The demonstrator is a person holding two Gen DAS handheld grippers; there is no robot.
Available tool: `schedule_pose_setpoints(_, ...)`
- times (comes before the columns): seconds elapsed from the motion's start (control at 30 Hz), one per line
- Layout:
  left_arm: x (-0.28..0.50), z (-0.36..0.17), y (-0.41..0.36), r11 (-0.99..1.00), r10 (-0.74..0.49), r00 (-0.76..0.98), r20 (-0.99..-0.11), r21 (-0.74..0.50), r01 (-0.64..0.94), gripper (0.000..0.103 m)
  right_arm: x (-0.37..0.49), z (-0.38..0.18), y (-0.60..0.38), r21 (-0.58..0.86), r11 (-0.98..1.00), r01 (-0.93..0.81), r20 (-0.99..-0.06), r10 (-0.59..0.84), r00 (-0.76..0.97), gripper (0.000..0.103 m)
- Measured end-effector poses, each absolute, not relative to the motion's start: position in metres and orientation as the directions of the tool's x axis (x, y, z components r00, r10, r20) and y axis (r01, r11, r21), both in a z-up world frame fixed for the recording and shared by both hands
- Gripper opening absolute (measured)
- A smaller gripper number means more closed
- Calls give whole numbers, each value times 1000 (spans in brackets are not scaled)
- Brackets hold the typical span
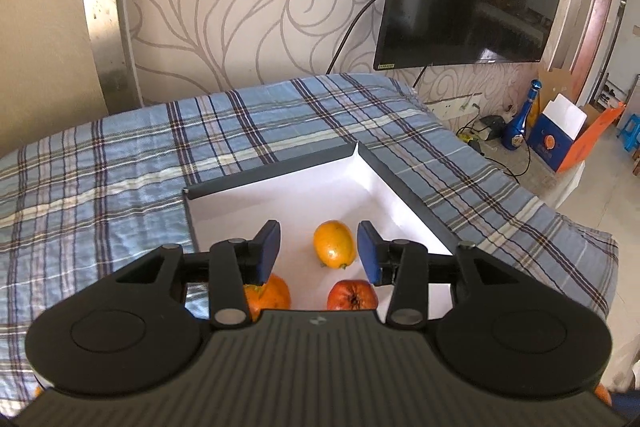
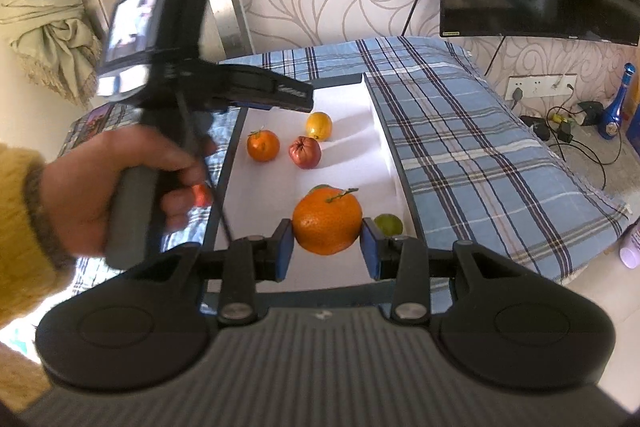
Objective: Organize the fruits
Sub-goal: 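Carry the yellow-orange into the tray and open the left gripper while the right carries the tangerine, then lower the tangerine into the tray and open the right gripper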
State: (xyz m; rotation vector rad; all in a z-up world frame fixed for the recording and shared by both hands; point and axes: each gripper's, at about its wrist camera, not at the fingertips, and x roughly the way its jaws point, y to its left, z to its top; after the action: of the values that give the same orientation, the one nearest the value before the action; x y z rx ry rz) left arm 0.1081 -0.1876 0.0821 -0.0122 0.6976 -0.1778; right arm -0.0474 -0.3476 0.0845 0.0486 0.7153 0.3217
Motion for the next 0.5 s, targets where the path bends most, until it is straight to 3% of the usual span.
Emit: schedule_pose_setpoints(0.5,34,102,-152,987,-161,773,-614,-83,139,48,4,75,-340,130,946,-298,-627,311,714,39)
